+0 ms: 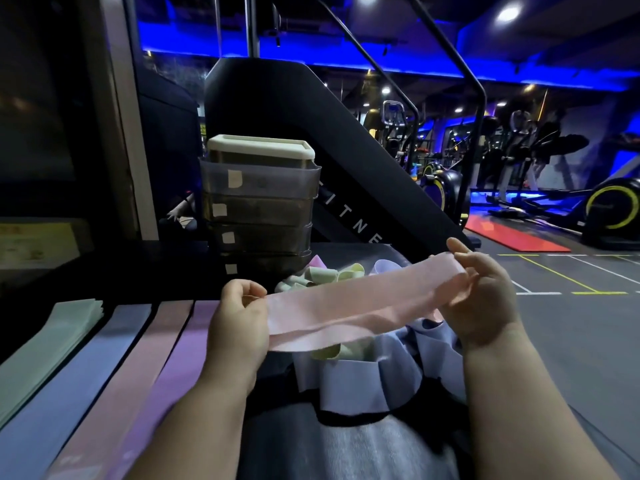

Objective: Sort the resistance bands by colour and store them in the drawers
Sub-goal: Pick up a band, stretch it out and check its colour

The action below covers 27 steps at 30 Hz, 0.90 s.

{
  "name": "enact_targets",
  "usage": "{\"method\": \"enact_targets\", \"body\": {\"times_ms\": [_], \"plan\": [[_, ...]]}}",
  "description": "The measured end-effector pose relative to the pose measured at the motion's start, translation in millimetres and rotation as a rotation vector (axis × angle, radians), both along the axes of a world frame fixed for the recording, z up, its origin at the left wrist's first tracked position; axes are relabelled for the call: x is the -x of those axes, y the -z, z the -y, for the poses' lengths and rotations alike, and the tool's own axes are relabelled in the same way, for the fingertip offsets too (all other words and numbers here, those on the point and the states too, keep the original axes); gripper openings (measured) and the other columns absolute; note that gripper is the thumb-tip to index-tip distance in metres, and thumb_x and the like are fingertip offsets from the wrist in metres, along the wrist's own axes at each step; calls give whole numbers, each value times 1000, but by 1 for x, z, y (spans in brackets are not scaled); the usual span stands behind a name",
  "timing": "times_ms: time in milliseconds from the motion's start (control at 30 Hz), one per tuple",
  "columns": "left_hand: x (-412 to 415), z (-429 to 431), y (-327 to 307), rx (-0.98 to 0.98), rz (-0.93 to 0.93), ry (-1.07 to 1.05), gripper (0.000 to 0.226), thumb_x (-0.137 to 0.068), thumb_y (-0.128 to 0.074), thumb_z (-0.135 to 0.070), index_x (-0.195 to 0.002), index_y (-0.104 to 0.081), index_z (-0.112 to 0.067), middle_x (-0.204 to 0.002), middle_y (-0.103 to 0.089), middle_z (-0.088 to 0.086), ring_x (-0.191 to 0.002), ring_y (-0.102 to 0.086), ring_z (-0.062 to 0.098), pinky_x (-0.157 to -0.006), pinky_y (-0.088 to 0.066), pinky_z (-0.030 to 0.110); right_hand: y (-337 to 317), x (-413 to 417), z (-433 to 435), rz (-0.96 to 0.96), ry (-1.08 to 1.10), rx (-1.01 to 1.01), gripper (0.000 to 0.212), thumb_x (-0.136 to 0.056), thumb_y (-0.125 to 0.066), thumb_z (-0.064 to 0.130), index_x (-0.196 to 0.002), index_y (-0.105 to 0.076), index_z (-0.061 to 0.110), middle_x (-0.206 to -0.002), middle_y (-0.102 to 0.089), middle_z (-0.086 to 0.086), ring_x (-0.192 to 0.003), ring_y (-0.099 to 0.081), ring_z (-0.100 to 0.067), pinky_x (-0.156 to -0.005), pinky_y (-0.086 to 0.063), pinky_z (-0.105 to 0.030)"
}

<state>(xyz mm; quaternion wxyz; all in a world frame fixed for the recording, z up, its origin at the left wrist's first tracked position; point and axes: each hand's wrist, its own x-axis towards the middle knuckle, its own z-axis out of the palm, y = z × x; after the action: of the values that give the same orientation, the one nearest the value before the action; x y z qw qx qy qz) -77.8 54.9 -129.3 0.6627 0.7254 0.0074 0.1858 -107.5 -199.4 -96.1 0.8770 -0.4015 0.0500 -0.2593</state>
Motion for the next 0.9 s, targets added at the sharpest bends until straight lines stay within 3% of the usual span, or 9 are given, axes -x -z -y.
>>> {"method": "enact_targets", "body": {"times_ms": [100, 233, 367, 433, 533, 600, 700, 800, 900], "plan": [[-1, -3, 2, -173, 31, -67, 13, -94, -48, -9, -93, -55, -19, -84, -56, -9, -74, -50, 8, -61, -41, 26, -3, 5, -3, -62, 48, 151, 26, -93, -39, 8, -92, -64, 13, -68, -54, -2, -62, -52, -14, -57, -39, -25], [-3, -3, 5, -230, 90, -98, 14, -95, -46, -8, -96, -55, -19, -90, -57, -4, -85, -53, 22, -70, -47, 35, -2, 6, -2, -165, 92, 440, 19, -90, -48, 2, -90, -63, 14, -68, -56, -2, -42, -55, -8, -45, -35, -22], [-1, -3, 3, -178, 116, -103, 14, -97, -47, -9, -100, -54, -20, -90, -55, -8, -89, -51, 19, -63, -38, 21, 4, 2, 0, -205, 80, 628, 35, -62, -55, 10, -95, -67, 16, -70, -58, -9, -52, -55, -21, -43, -37, -22], [-1, -3, 3, -161, 114, -90, 15, -97, -47, -8, -102, -54, -21, -97, -57, -4, -92, -52, 17, -65, -35, 24, 7, -1, 1, -231, 93, 677, 39, -56, -56, 11, -93, -67, 18, -76, -61, -10, -61, -57, -23, -41, -40, -22], [-4, -4, 6, -177, 105, -74, 19, -96, -48, -6, -101, -55, -23, -109, -60, 2, -95, -54, 17, -66, -36, 22, 11, -6, 3, -273, 123, 752, 27, -73, -65, 4, -94, -66, 20, -87, -63, -8, -60, -56, -22, -39, -42, -24], [-3, -4, 6, -196, 101, -69, 21, -95, -47, -6, -100, -56, -25, -113, -60, 3, -96, -53, 16, -64, -35, 14, 14, -12, 6, -325, 168, 811, 25, -79, -58, 2, -91, -66, 23, -89, -63, -6, -58, -55, -23, -40, -43, -25], [-2, -4, 4, -198, 91, -69, 24, -94, -46, -5, -99, -58, -25, -115, -58, 1, -95, -51, 13, -66, -35, 17, 17, -18, 9, -404, 216, 870, 38, -68, -48, 7, -96, -66, 26, -95, -64, -4, -70, -59, -26, -45, -47, -28], [-2, -3, 3, -210, 91, -64, 26, -92, -45, -5, -94, -61, -26, -115, -56, 0, -94, -51, 12, -66, -36, 11, 18, -21, 13, -439, 242, 929, 51, -78, -46, -5, -114, -63, 26, -101, -63, -6, -75, -60, -27, -49, -47, -26], [-1, -2, 0, -189, 71, -51, 27, -91, -47, -6, -90, -62, -29, -112, -51, -5, -97, -50, 12, -69, -37, 14, 20, -23, 16, -470, 262, 989, 50, -80, -48, -5, -112, -58, 32, -99, -63, -5, -76, -62, -29, -46, -48, -27]]}}
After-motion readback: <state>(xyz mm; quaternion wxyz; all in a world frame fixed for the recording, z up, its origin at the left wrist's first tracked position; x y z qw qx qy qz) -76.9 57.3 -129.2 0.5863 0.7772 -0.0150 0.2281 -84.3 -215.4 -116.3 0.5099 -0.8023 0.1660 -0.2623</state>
